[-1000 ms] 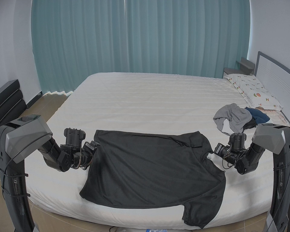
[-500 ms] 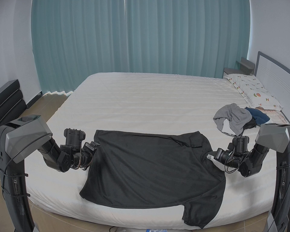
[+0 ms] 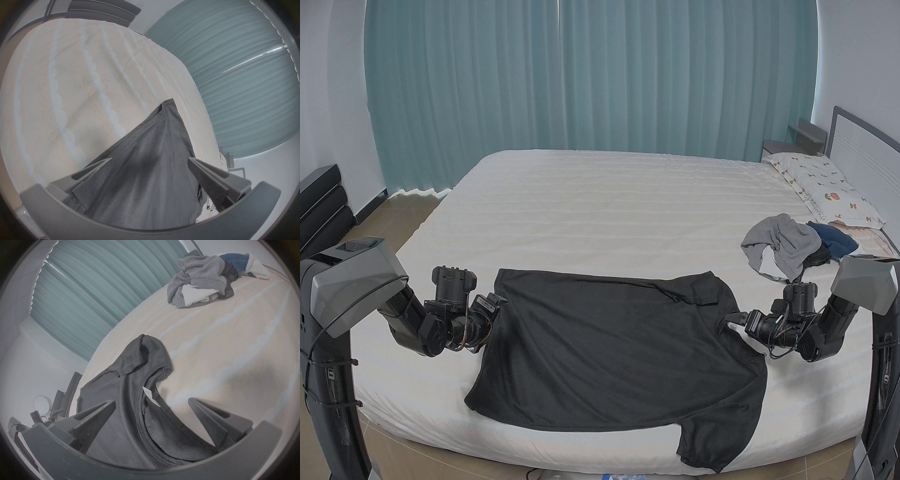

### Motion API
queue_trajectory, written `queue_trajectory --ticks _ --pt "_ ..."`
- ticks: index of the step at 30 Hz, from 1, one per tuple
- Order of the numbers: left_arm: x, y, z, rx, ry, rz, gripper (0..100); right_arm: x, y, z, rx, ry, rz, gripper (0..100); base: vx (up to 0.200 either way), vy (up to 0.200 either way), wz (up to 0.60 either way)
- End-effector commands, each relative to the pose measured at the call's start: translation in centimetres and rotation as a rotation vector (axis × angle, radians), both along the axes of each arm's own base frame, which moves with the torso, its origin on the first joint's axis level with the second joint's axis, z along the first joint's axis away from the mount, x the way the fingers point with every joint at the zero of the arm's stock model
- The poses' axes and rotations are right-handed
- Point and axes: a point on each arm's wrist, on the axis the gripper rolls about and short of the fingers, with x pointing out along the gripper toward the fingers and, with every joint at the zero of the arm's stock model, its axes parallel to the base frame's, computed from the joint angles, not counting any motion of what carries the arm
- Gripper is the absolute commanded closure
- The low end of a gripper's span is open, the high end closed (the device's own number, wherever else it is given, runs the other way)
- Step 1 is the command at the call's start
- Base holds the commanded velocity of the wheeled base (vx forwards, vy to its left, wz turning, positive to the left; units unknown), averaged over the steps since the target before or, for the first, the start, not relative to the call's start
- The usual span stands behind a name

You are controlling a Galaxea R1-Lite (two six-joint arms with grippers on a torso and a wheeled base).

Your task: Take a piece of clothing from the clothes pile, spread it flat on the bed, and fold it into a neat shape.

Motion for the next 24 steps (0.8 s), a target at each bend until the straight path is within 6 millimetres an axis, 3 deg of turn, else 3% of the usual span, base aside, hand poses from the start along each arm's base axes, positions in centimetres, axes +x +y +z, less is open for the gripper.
queue_trajectory --ticks 1,16,24 --pt "0.0 0.0 0.0 0.001 0.000 -0.001 0 -0.2 0.2 -0.8 -0.002 0.027 0.012 100 0.000 0.000 0.00" --pt "0.0 0.0 0.0 0.000 0.000 0.000 0 -0.4 -0.9 -0.8 -0.006 0.042 -0.019 100 0.000 0.000 0.00" --pt "0.0 0.0 0.0 0.000 0.000 0.000 0 -0.8 -2.8 1.2 -0.019 0.002 -0.071 100 0.000 0.000 0.00"
